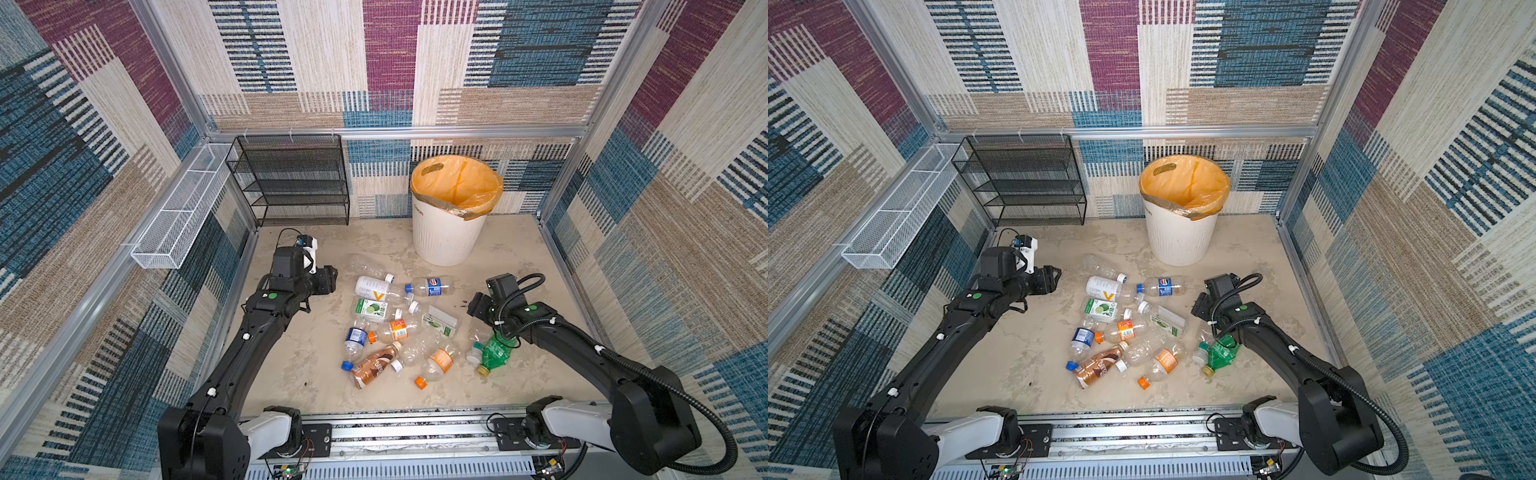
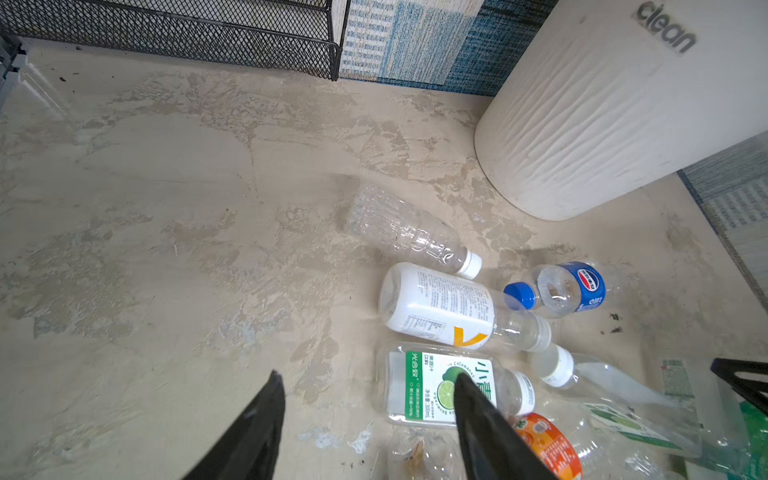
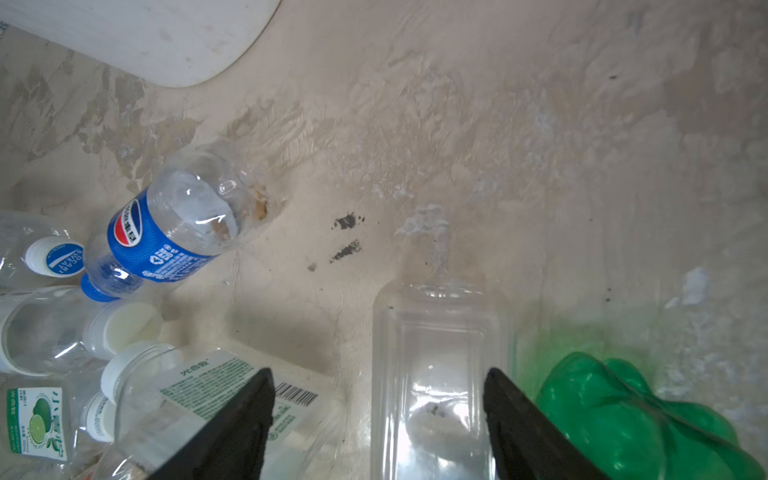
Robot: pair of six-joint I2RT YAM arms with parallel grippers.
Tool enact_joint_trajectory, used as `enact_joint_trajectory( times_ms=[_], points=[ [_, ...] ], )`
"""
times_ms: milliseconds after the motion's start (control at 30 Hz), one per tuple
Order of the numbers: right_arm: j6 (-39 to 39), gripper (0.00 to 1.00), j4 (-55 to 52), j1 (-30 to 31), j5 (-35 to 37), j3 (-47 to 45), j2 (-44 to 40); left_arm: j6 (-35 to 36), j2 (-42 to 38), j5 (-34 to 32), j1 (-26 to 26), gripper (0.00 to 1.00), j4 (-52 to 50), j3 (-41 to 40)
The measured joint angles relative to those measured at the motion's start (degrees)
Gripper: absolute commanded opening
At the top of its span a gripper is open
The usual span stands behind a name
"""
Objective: Throw the plastic bottles in the bin
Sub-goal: Pick up the plastic bottle from the middle-right of the table.
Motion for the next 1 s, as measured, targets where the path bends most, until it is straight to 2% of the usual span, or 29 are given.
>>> enact_joint_trajectory(
  times_ms=[400,633,867,1000],
  points=[
    [3.72,0.85,-3.19,0.2,1.4,-0.37,-4.07,0.09,0.24,0.13,-0.02,0.66,-0.11,-0.09],
    [3.89,0.84,-2.91,0.85,0.13,-2.86,-2.29,0.09,0.31,0.24,-0.02,0.66,-0.13,-0.07],
    [3.87,0.74,0.17,1.6,-0.13,-3.26,2.32,0.28,0.31,0.22,-0.02,0.66,-0.15,-0.07],
    [3.85,0.65,1.77,1.64,0.7,-3.1,4.79,0.55,0.31,0.09,0.0,0.66,-0.22,-0.07]
  ],
)
